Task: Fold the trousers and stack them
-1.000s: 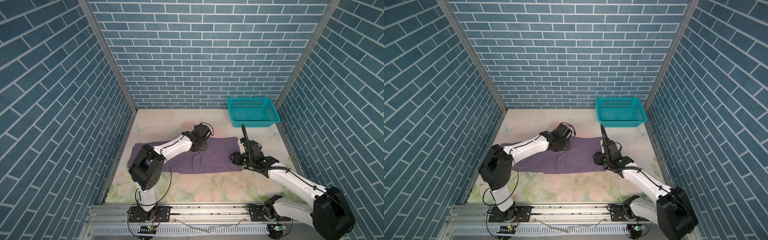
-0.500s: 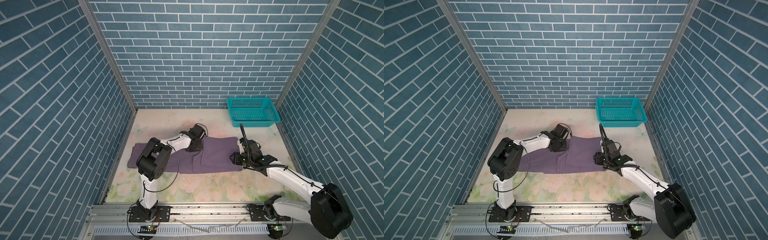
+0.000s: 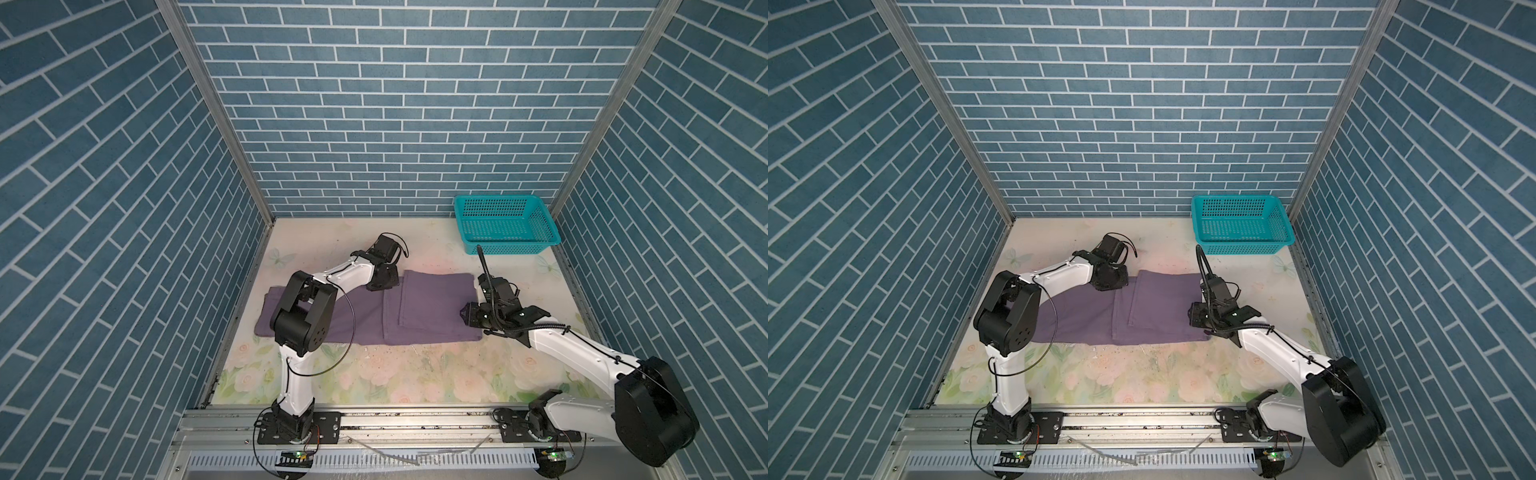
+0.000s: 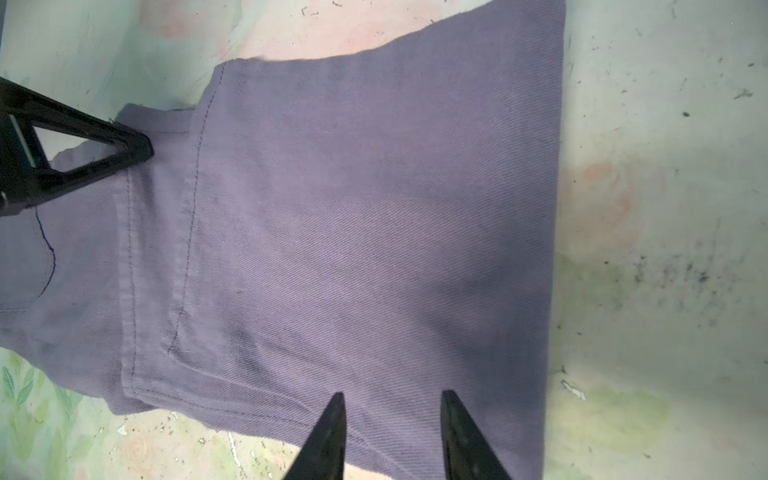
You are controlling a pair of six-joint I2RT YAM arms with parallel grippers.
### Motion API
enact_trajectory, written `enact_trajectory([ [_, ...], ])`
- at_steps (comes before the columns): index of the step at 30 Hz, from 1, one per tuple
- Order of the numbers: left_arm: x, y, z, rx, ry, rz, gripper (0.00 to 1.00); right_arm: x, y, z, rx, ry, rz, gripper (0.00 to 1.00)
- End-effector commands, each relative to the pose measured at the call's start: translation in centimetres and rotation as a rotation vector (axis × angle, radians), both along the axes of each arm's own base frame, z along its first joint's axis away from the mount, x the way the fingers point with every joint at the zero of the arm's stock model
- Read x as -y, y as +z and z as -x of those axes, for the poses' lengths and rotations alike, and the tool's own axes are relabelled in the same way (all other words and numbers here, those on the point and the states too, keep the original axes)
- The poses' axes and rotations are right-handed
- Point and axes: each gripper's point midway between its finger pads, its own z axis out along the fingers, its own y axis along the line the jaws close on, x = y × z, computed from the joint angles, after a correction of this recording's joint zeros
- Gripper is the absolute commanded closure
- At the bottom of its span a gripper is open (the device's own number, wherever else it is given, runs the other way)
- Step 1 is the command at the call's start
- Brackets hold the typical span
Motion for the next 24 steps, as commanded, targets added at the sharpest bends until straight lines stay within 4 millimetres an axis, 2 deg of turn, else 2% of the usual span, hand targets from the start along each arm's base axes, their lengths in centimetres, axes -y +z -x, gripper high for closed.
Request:
enact_trajectory([
  [1,-1.4,0.1,-1.2,0.014,0.009,-0.041,0.97,-0.3,1.2,-1.2,0.027,-0.028,-0.017,0.64],
  [2,-1.5,0.2,-1.5,0.019,0.010,-0.058,0.94,-0.3,1.1,-1.2,0.026,-0.029,-0.018,0.64],
  [3,-1.7,0.3,-1.8,0.023,0.009,-0.074,0.84,-0.3,1.0,-1.2,0.022,-0.031,-0.018,0.64],
  [5,-2.0,0.1,-2.4,0.009,0.016,-0.097,0.39,-0.4,0.9,-1.1,0.022,-0.033,-0.028,0.65],
  [6,-2.3,-0.1,-2.4,-0.008,0.028,-0.106,0.34,-0.4,0.8,-1.0,0.020,-0.034,-0.027,0.65],
  [9,-3.0,0.2,-2.3,-0.027,0.070,-0.128,0.33,0.1,0.7,-0.8,0.025,-0.051,-0.020,0.65],
  [11,-3.5,0.9,-1.8,-0.027,0.096,-0.132,0.36,0.4,0.8,-0.7,0.033,-0.057,-0.017,0.64],
  [14,-2.5,2.9,-0.3,0.012,0.092,-0.063,0.54,1.1,1.2,-0.7,0.051,-0.066,0.018,0.65],
  [16,-0.5,3.8,1.1,0.047,0.036,-0.016,0.66,1.6,2.0,-0.8,0.072,-0.080,0.031,0.67],
  [19,1.3,3.4,3.2,0.041,-0.024,0.002,0.66,2.0,3.4,-1.0,0.120,-0.092,0.028,0.68],
  [22,2.3,1.4,4.6,0.018,-0.045,0.019,0.51,2.3,4.5,-1.2,0.153,-0.106,0.019,0.68],
  [24,2.8,0.0,5.4,-0.018,-0.045,0.044,0.51,2.3,5.3,-1.3,0.163,-0.107,0.003,0.68],
])
